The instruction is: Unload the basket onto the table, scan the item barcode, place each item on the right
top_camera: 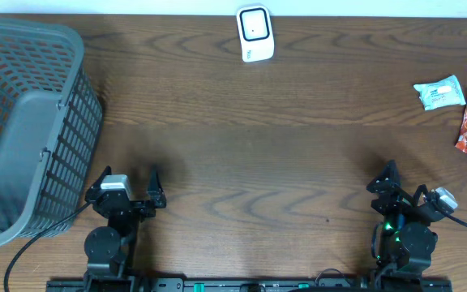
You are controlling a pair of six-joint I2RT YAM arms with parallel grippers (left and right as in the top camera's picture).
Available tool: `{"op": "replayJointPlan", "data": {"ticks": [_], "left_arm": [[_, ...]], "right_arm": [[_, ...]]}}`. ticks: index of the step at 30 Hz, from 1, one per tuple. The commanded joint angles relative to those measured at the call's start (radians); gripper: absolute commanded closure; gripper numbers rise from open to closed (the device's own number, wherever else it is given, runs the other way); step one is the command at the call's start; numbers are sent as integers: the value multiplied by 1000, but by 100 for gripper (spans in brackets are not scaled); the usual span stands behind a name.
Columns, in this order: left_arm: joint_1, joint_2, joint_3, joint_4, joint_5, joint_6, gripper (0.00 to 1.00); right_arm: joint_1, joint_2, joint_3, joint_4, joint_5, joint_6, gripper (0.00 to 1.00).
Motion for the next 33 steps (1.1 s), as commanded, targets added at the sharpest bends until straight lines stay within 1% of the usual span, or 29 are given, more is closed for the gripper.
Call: {"op": "replayJointPlan", "data": {"ticks": [1,33], "left_arm": [[17,-7,-34,-10,-1,16,1],[30,-5,-33,-11,-2,27,1]], "right_arm": [[-7,-1,-6,3,12,2,1],[-7,-1,-6,3,12,2,1]]}}
